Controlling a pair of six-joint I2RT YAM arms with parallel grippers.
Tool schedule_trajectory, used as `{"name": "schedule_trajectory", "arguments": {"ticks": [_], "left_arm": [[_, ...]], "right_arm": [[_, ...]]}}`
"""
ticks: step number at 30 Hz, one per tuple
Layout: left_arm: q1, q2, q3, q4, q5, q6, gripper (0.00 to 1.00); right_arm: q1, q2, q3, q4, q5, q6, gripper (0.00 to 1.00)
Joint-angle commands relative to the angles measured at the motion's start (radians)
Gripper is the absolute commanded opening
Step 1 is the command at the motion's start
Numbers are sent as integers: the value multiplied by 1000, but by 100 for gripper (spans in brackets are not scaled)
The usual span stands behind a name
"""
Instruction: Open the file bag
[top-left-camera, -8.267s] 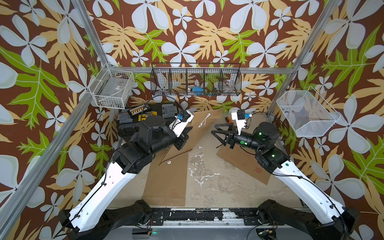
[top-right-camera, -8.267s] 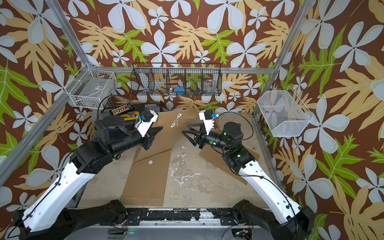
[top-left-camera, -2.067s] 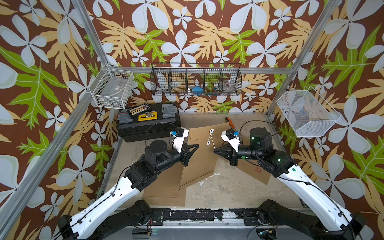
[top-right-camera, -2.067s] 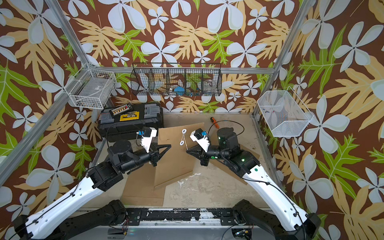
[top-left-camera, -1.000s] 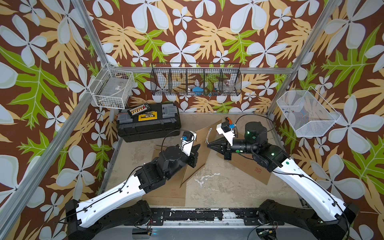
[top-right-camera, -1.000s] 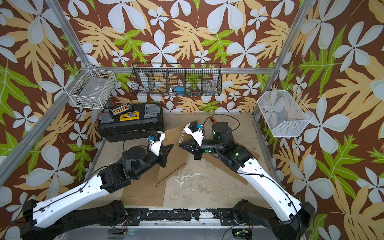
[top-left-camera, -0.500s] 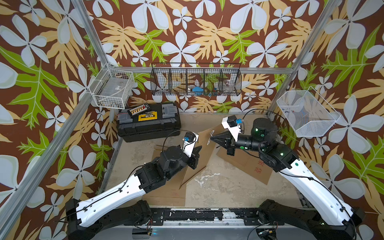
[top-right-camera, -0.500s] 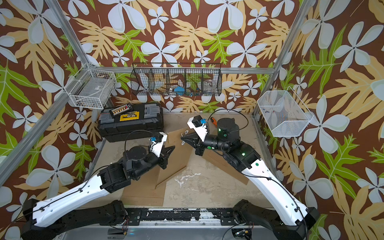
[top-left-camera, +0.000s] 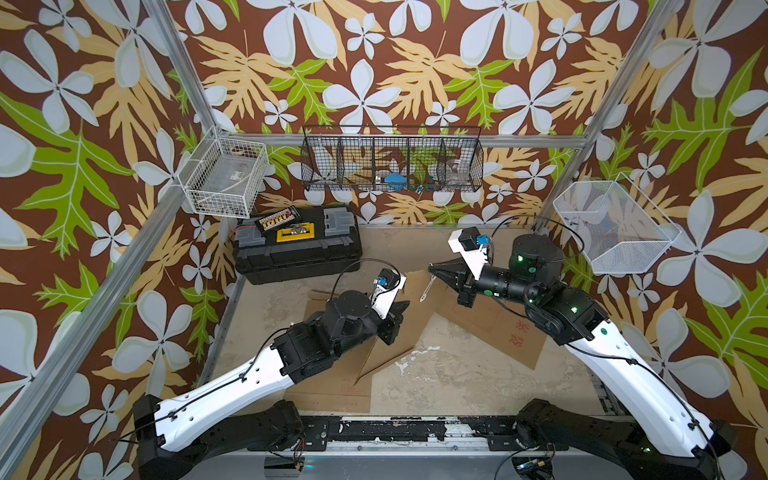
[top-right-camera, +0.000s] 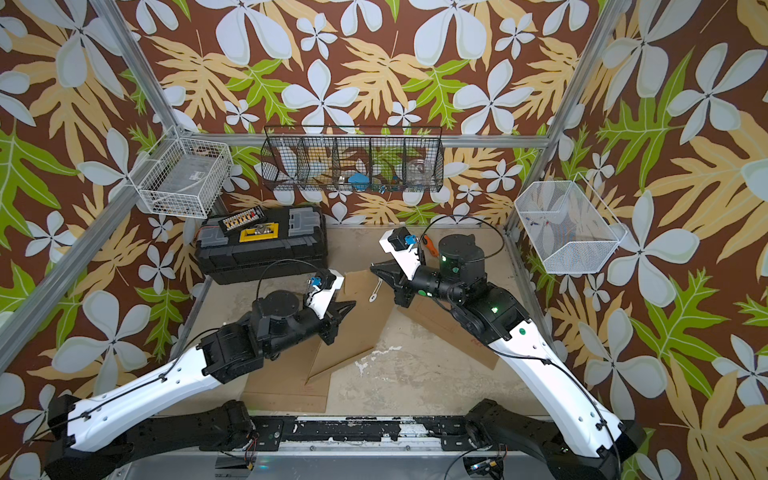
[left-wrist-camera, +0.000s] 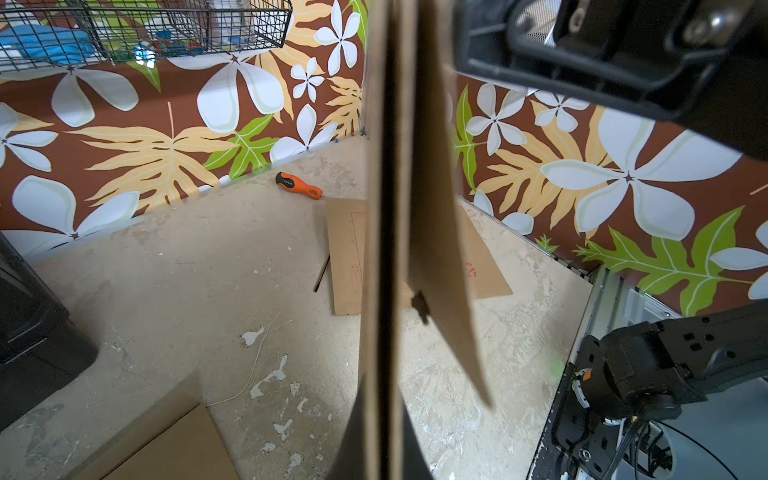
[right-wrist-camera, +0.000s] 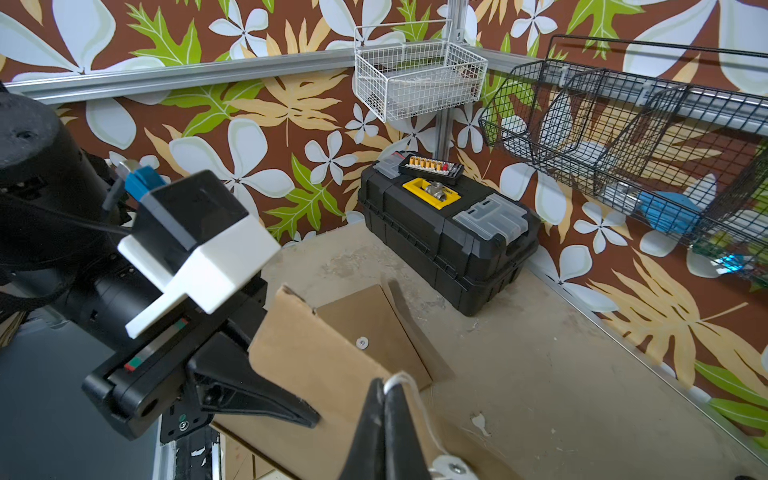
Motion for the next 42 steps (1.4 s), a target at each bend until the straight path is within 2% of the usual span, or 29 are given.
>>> {"name": "schedule_trajectory", "arguments": {"ticks": [1, 7, 20, 28, 42], "left_arm": [[-1, -8, 3, -1, 18, -2, 0], [-1, -14, -6, 0, 11, -1, 0], [-1, -20, -13, -3, -1, -17, 0], [0, -18, -12, -1, 3, -18, 0], [-1, -17, -16, -5, -15, -18, 0]], "right_arm": [[1, -14, -6, 8, 24, -4, 0], [1, -36, -39, 36, 42, 1, 0], [2, -98, -114, 75, 325, 17, 0], [1, -113, -140, 75, 361, 15, 0], [-1, -80, -134, 12, 561, 42, 0]]}}
